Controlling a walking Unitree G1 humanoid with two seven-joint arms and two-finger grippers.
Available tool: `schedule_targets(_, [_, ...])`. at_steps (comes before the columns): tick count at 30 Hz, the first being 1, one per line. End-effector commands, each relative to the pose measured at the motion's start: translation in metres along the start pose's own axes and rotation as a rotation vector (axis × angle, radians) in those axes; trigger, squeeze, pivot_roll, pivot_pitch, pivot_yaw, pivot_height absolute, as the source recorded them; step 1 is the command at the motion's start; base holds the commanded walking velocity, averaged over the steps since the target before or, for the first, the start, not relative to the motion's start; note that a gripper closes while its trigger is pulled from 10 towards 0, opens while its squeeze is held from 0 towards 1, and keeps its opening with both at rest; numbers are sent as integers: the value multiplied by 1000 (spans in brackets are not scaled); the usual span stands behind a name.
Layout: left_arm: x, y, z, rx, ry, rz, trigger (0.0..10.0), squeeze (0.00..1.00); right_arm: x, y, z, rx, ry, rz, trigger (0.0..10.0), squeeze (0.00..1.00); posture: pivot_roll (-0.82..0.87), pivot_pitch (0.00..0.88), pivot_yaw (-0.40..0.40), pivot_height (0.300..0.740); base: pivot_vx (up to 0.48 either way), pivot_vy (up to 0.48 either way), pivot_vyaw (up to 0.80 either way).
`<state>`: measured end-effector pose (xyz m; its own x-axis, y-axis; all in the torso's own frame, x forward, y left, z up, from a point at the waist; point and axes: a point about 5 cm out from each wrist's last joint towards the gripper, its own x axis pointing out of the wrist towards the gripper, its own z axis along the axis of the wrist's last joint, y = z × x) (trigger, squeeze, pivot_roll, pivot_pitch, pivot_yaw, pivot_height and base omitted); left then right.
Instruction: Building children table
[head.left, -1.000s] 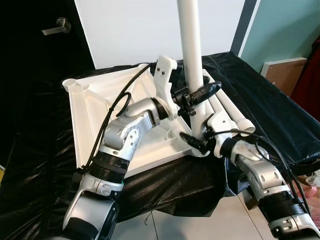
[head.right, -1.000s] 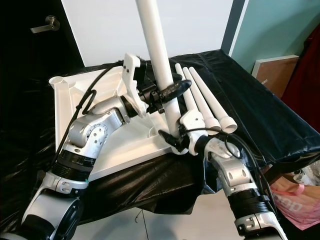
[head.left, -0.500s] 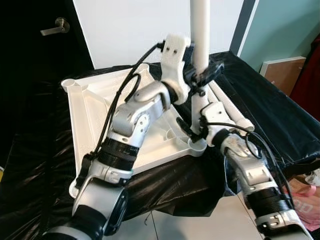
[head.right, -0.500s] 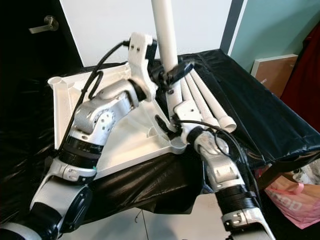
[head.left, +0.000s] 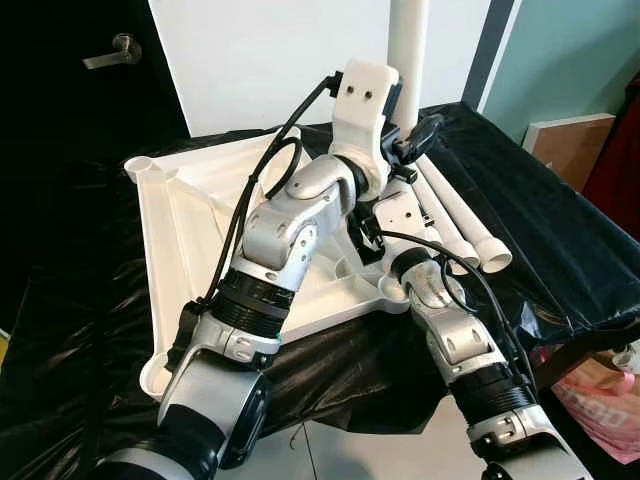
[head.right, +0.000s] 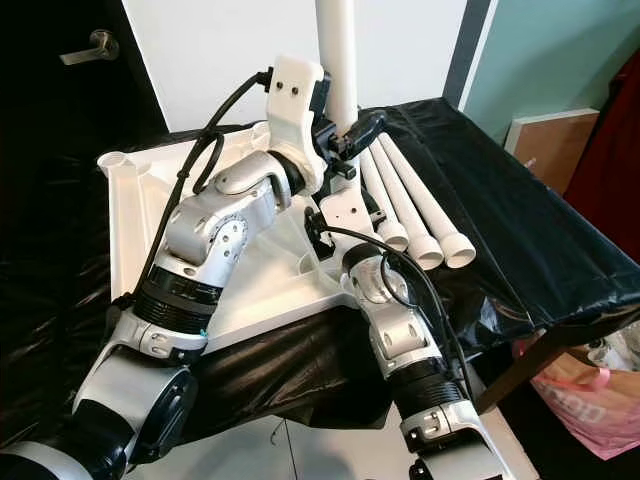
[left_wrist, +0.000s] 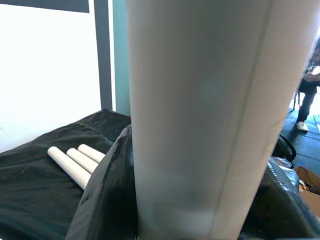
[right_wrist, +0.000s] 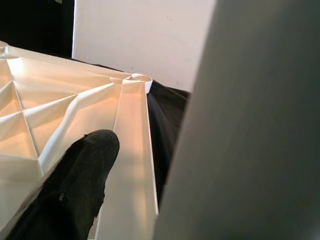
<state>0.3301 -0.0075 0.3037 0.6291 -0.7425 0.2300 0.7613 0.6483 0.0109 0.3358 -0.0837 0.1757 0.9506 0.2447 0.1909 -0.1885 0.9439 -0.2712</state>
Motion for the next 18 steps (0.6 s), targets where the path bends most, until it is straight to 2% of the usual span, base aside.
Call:
schedule_targets(1, [5,-10,8,8,-22,-44,10000,0,2,-3,-3,21,23,-20,10000,0,-186,0,10,740,0,0,0])
schedule_targets(8, [6,-11,12,4,-41,-38,10000,0,3,-6,-7,80,39,-54,10000,0,-184,0,5,740,0,0,0])
schedule_targets(9, [6,-11,12,3,-43,-37,10000,0,3,-5,-7,86,41,-55,4824,0,-183,0,3,740,0,0,0])
schedule_targets(10, [6,-11,12,3,-43,-36,10000,0,3,-5,-8,89,42,-55,4824,0,-183,0,3,740,0,0,0])
schedule_targets(12, [6,-11,13,2,-45,-33,10000,0,3,-4,-8,88,42,-59,1725,0,-184,0,4,740,0,0,0])
schedule_targets(14, [6,-11,13,1,-45,-33,10000,0,3,-4,-8,86,41,-60,1725,0,-184,0,4,740,0,0,0])
schedule_targets(15, [6,-11,13,0,-45,-33,10000,0,3,-5,-7,78,37,-62,588,0,-184,0,5,740,0,0,0])
schedule_targets(18, [7,-12,12,0,-44,-33,10000,0,4,-5,-7,69,30,-67,0,0,-185,0,6,740,0,0,0])
